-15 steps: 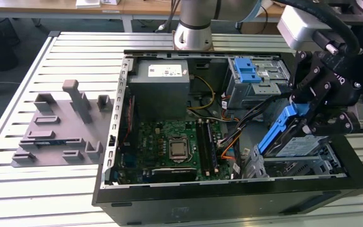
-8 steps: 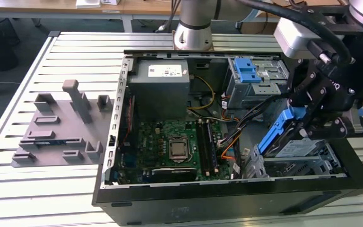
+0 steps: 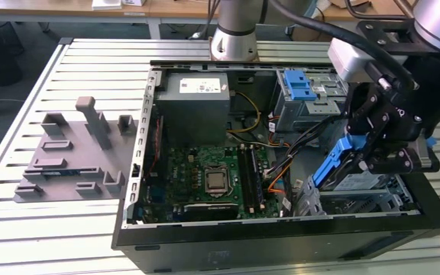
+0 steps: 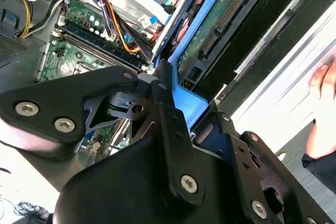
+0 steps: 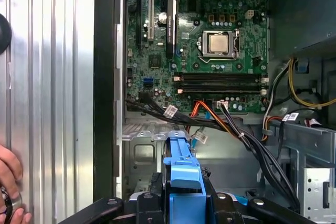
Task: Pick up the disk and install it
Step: 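Insert the disk into the insertion slot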
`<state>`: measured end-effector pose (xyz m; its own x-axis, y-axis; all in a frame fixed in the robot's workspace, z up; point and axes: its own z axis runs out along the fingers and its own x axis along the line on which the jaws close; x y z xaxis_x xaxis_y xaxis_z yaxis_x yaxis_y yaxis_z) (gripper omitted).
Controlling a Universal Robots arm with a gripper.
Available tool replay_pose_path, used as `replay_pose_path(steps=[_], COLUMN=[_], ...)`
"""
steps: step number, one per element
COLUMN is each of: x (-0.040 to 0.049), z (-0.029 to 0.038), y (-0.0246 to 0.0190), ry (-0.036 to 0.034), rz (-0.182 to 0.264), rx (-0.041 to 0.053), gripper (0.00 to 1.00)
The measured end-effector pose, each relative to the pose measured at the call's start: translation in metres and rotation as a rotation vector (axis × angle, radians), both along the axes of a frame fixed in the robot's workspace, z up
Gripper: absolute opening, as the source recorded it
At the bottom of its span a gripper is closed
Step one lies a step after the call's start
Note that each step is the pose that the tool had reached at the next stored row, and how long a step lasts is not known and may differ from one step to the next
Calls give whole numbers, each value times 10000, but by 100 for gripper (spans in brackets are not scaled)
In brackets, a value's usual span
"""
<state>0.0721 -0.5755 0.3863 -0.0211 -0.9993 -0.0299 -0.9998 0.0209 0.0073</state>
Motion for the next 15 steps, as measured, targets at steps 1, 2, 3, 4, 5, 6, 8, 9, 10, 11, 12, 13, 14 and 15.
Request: replay_pose_path(steps=[1,2,3,4,5,6,8,9,10,11,12,13,14,15], x=[0,0,0,0,0,0,0,0,1,1,1,1,1,1], z=[-14,-27,-40,-54,-66,-80,-106,-119,-131,-143,-156,-169,-181,-193], y=[0,0,0,-1,-1,-1,-1,-1,-1,-2,-2,-2,-2,-2], ry=[0,0,0,0,0,0,0,0,0,0,0,0,0,0], rz=[0,0,1,0,0,-1,-2,-2,-2,-3,-3,-3,-3,-3], rx=[0,0,-1,-1,-1,0,1,1,-1,-1,-1,-1,0,0], gripper=[36,36,36,36,36,36,36,36,36,36,36,36,36,36])
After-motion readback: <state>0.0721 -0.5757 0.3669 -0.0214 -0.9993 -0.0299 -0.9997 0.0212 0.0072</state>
